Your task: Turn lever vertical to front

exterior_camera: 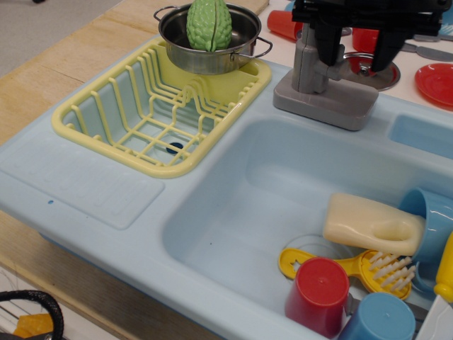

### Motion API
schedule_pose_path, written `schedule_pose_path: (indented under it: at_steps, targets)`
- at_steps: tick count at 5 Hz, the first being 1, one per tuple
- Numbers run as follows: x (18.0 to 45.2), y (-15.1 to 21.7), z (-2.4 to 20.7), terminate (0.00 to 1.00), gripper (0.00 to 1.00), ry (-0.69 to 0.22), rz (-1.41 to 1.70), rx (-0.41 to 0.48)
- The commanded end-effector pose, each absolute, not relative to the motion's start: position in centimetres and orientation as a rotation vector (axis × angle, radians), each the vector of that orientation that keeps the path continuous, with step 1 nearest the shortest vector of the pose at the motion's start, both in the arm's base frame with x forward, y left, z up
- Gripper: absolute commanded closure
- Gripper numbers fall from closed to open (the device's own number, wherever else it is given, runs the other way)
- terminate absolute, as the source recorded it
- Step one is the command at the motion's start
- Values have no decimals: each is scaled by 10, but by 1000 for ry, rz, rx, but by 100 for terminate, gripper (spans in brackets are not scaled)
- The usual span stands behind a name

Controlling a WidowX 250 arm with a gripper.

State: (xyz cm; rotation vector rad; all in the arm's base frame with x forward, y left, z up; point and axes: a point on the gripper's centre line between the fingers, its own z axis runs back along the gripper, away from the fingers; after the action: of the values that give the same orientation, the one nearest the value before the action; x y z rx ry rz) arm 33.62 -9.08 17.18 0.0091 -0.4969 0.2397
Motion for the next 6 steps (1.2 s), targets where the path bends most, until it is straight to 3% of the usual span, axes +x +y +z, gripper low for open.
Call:
schedule_pose_path:
  at_steps: [1,3,5,6]
  targets:
    - [334,-83,185,0,100,-537,279,-7]
    - [319,-78,183,0,100,-546,333,-21]
    - [298,-68,164,0,100,-565,395,-75]
    - [295,-64,153,0,100,-525,431,-88]
